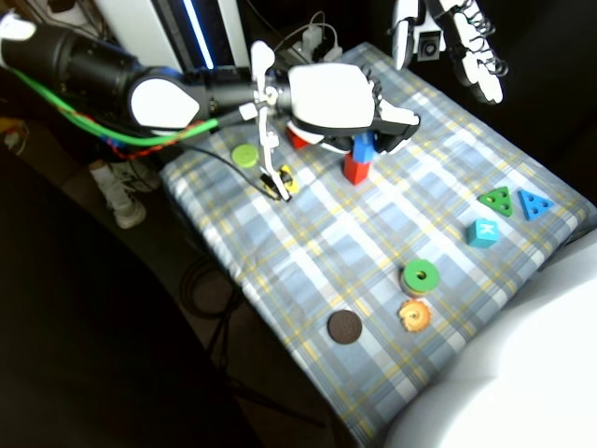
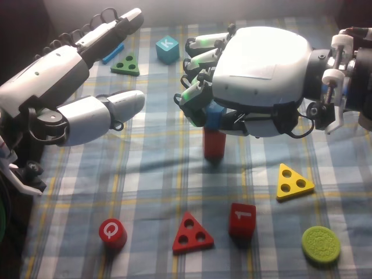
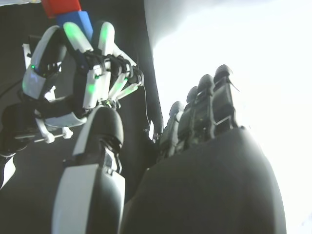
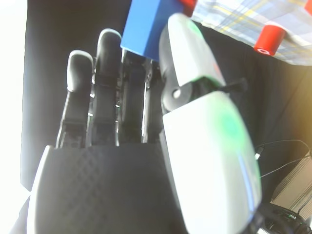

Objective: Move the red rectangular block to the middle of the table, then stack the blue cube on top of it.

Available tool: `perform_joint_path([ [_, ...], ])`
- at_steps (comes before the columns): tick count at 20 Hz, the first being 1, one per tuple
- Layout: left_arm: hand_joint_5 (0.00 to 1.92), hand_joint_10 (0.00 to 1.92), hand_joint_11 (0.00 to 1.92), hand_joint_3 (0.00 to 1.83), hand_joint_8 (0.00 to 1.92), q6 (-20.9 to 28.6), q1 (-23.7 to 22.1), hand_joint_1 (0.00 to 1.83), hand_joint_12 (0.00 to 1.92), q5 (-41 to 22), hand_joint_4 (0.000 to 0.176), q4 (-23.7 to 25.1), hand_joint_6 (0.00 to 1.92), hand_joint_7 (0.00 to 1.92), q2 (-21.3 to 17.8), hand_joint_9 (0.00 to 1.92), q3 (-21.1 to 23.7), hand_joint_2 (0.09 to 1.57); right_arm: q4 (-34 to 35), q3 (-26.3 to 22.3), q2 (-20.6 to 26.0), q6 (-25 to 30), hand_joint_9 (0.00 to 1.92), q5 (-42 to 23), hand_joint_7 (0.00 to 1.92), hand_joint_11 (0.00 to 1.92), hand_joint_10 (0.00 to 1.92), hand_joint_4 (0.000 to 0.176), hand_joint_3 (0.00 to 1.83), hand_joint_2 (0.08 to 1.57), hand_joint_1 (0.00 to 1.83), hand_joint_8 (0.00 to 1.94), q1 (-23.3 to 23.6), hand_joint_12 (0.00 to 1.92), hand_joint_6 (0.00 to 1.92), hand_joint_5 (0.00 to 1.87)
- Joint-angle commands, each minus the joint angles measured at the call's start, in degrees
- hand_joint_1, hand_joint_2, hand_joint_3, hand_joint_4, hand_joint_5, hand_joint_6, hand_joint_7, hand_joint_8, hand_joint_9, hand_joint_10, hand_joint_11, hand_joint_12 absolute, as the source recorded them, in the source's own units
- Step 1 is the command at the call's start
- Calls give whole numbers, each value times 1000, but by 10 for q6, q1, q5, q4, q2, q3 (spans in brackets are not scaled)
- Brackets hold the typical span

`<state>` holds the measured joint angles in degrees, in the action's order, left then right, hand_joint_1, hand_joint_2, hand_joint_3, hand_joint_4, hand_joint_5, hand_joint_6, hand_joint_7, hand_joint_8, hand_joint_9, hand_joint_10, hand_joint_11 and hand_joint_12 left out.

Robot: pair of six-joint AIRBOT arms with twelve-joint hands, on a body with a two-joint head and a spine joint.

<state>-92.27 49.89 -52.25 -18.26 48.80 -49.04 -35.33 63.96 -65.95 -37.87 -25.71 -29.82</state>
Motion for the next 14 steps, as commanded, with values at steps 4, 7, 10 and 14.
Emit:
perform_joint_path([
  [4, 0, 0, 0, 1, 0, 6, -4, 590, 0, -69, 81, 9, 0, 0, 1, 0, -2, 1334, 13, 1, -3, 2, 477, -52, 826, 86, 1149, 0, 0, 1208, 1053, 451, 9, 1809, 1268, 791],
  [7, 0, 0, 0, 0, 0, 7, -3, 594, 0, -69, 77, 8, 0, 0, 1, 0, -2, 1329, 12, 1, -2, 4, 437, -52, 791, 32, 1031, 0, 0, 1123, 1001, 322, 9, 1763, 263, 710],
  [10, 0, 0, 0, 0, 0, 7, -3, 627, 0, -69, 84, 8, 0, 0, 1, 0, -2, 1318, 9, 1, -2, 9, 433, -52, 771, 0, 999, 0, 0, 1121, 979, 269, 9, 1743, 175, 702],
  [14, 0, 0, 0, 0, 0, 7, -3, 682, 0, -69, 93, 7, 0, 0, 1, 0, -2, 1267, 6, -1, -2, 12, 269, -52, 543, 0, 778, 0, 0, 1138, 841, 46, 9, 1640, 42, 486],
])
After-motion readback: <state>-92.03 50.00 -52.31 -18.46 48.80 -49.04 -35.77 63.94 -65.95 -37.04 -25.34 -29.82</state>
